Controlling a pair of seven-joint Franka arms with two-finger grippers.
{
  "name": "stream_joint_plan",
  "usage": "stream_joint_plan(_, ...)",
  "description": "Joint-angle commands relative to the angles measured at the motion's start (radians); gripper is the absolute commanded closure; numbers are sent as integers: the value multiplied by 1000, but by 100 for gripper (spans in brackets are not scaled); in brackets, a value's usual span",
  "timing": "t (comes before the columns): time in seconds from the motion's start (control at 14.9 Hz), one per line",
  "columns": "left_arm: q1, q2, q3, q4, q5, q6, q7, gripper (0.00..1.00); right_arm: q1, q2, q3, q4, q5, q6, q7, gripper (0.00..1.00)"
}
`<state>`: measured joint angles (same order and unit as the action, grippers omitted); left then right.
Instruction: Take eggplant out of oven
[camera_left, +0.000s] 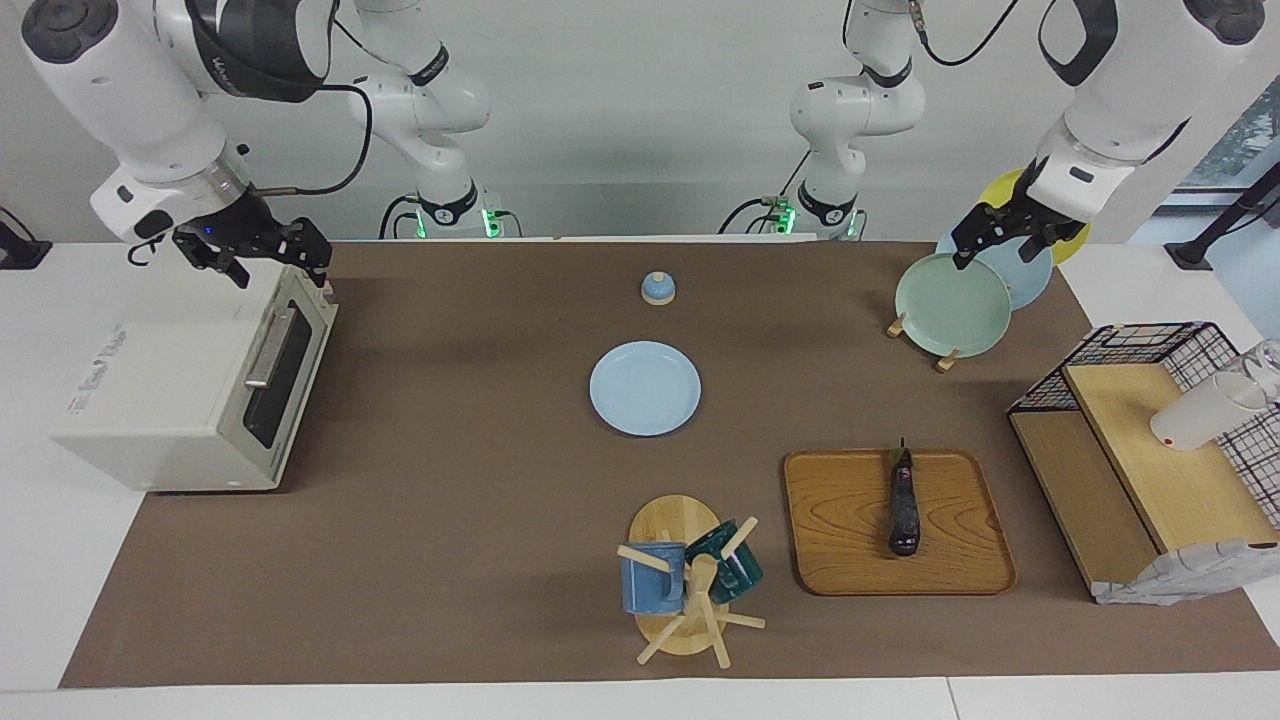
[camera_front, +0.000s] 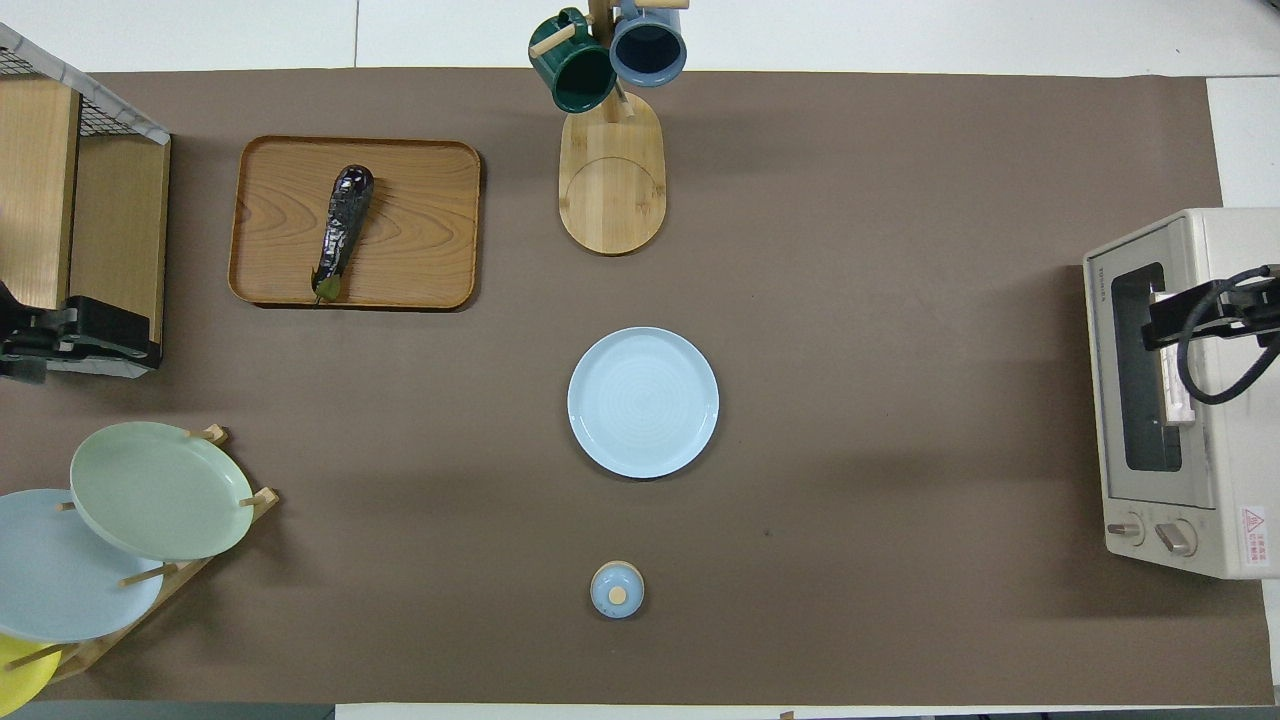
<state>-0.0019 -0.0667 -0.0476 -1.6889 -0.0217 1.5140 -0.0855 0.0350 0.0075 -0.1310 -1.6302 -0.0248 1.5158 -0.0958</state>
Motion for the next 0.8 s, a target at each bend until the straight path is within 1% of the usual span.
stream_joint_plan(0.0, -29, 7, 18, 73, 11, -55, -13, 0, 0, -15, -4, -14, 22, 6, 8, 0)
stream_joint_plan(0.07, -30, 28, 20, 124, 11, -98, -13, 0, 0, -15, -4, -14, 22, 6, 8, 0)
stream_joint_plan(0.13, -33, 33, 19, 141, 11, -118, -13, 0, 0, -15, -4, -14, 22, 6, 8, 0)
stream_joint_plan(0.74, -26, 30, 14, 126, 0, -118, -3, 0, 0, -15, -4, -14, 22, 6, 8, 0)
